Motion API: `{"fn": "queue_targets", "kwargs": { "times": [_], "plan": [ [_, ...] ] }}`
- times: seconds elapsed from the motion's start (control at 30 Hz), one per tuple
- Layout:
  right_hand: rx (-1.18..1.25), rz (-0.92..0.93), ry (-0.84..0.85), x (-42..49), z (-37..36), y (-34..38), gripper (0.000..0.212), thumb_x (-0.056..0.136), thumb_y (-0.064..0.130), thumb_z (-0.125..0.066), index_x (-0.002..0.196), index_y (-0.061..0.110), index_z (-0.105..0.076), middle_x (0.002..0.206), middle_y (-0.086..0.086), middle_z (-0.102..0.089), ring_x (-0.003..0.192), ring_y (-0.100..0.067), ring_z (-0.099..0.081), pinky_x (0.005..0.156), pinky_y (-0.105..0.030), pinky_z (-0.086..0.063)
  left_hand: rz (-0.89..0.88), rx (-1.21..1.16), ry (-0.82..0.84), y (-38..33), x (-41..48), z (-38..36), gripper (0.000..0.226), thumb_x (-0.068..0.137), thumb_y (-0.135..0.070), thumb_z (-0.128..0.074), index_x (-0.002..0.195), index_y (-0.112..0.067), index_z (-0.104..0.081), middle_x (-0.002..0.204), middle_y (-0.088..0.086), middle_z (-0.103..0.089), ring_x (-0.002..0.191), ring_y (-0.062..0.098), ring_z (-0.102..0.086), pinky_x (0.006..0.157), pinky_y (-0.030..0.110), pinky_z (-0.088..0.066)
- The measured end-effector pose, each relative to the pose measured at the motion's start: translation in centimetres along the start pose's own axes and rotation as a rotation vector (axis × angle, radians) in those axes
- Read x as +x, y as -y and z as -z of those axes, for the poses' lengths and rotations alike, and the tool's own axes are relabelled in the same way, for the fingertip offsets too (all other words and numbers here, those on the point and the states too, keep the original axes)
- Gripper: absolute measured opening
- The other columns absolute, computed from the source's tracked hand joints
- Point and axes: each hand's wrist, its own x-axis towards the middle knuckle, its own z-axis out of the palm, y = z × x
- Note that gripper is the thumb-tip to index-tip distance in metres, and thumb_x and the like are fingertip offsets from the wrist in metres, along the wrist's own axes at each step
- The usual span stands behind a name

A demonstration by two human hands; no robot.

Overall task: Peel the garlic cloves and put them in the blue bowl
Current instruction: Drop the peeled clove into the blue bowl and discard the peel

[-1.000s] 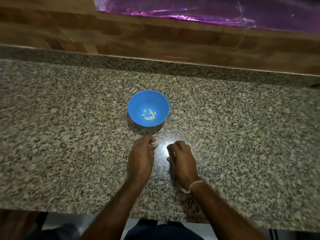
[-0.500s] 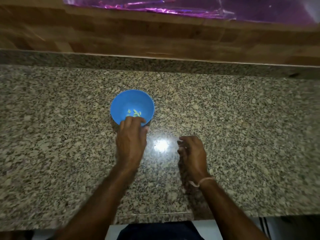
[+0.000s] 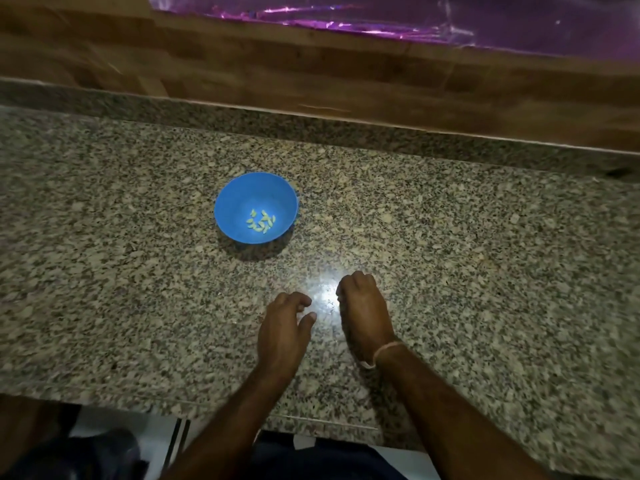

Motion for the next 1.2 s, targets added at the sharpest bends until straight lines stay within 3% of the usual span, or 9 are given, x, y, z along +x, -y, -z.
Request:
{"fn": "queue_targets", "kwargs": {
  "times": [0.07, 0.13, 0.2, 0.33, 0.47, 0.83, 1.07, 1.13, 1.2],
  "plan": [
    [0.169, -0.029, -0.017, -0.9, 0.5, -0.1, 0.034, 0.084, -0.011, -0.057, 0.087, 0.022, -0.052, 0.086, 0.003, -0.054, 0.081, -0.021, -0.049, 0.063, -0.037, -0.039, 0.178, -0.186, 0.044, -1.0, -0.2, -0.4, 0.005, 0.094, -0.031, -0.073, 0.095, -0.027, -0.075, 0.087, -0.01, -0.072, 0.079, 0.007, -0.066, 0.074, 0.033, -0.056],
    [0.504, -0.084, -0.024, -2.0, 1.2, 0.5, 0.024, 0.107, 0.012, -0.056, 0.085, 0.023, -0.054, 0.079, 0.004, -0.059, 0.075, -0.018, -0.057, 0.061, -0.033, -0.045, 0.398, -0.508, 0.125, -2.3, 0.0, -0.8, 0.023, 0.093, -0.039, -0.074, 0.082, -0.019, -0.077, 0.076, -0.003, -0.074, 0.068, 0.013, -0.063, 0.069, 0.033, -0.051],
    [0.732, -0.12, -0.037, -3.1, 1.8, 1.1, 0.021, 0.107, 0.014, -0.06, 0.087, 0.02, -0.064, 0.079, 0.002, -0.068, 0.076, -0.013, -0.065, 0.066, -0.027, -0.052, 0.547, -0.759, 0.187, -3.1, -0.1, -1.1, 0.03, 0.086, -0.04, -0.077, 0.079, -0.012, -0.078, 0.071, 0.008, -0.069, 0.063, 0.019, -0.055, 0.06, 0.033, -0.042],
    [1.025, -0.243, 0.014, -4.6, 1.8, 0.9, 0.012, 0.096, 0.0, -0.071, 0.095, 0.011, -0.076, 0.086, -0.005, -0.078, 0.083, -0.024, -0.077, 0.078, -0.042, -0.064, 0.63, -0.85, 0.191, -3.5, -1.2, -1.1, 0.013, 0.089, -0.021, -0.079, 0.087, -0.008, -0.078, 0.065, 0.009, -0.061, 0.055, 0.017, -0.048, 0.05, 0.024, -0.029],
    [1.152, -0.365, 0.028, -5.3, 2.1, 0.7, 0.011, 0.088, -0.001, -0.08, 0.094, 0.008, -0.077, 0.087, -0.007, -0.079, 0.085, -0.021, -0.076, 0.078, -0.034, -0.063, 0.657, -0.875, 0.149, -3.6, -2.3, -1.0, 0.008, 0.088, -0.01, -0.079, 0.082, -0.011, -0.075, 0.061, 0.009, -0.06, 0.049, 0.015, -0.047, 0.046, 0.021, -0.03],
    [1.238, -0.405, 0.053, -6.0, 2.3, 1.5, 0.006, 0.089, 0.008, -0.082, 0.095, 0.006, -0.081, 0.091, -0.013, -0.081, 0.091, -0.038, -0.077, 0.088, -0.056, -0.063, 0.683, -0.918, 0.255, -3.1, -2.6, -0.4, 0.014, 0.094, -0.022, -0.075, 0.094, -0.009, -0.08, 0.058, 0.002, -0.055, 0.047, 0.012, -0.036, 0.043, 0.017, -0.025],
    [1.201, -0.405, 0.022, -6.0, 2.3, 3.5, 0.017, 0.093, 0.022, -0.081, 0.091, 0.005, -0.08, 0.085, -0.013, -0.08, 0.085, -0.038, -0.077, 0.081, -0.048, -0.062, 0.831, -0.925, 0.417, -1.4, -1.3, 1.5, 0.019, 0.088, -0.033, -0.08, 0.094, -0.015, -0.079, 0.063, 0.003, -0.06, 0.047, 0.01, -0.045, 0.038, 0.014, -0.031],
    [1.136, -0.406, 0.026, -5.8, 1.9, 4.0, 0.018, 0.094, 0.026, -0.08, 0.089, 0.008, -0.08, 0.082, -0.01, -0.08, 0.081, -0.032, -0.078, 0.076, -0.043, -0.063, 0.781, -0.917, 0.384, -0.8, -1.3, 1.7, 0.018, 0.086, -0.031, -0.081, 0.09, -0.014, -0.079, 0.065, 0.005, -0.06, 0.048, 0.012, -0.045, 0.04, 0.016, -0.03],
    [1.001, -0.398, 0.018, -5.5, 1.3, 4.1, 0.013, 0.094, 0.022, -0.079, 0.086, 0.011, -0.079, 0.08, -0.005, -0.079, 0.077, -0.023, -0.077, 0.07, -0.036, -0.061, 0.564, -0.823, 0.253, -0.2, -1.6, 1.9, 0.016, 0.082, -0.032, -0.082, 0.082, -0.016, -0.077, 0.067, 0.003, -0.063, 0.055, 0.017, -0.05, 0.047, 0.022, -0.036]
  ]
}}
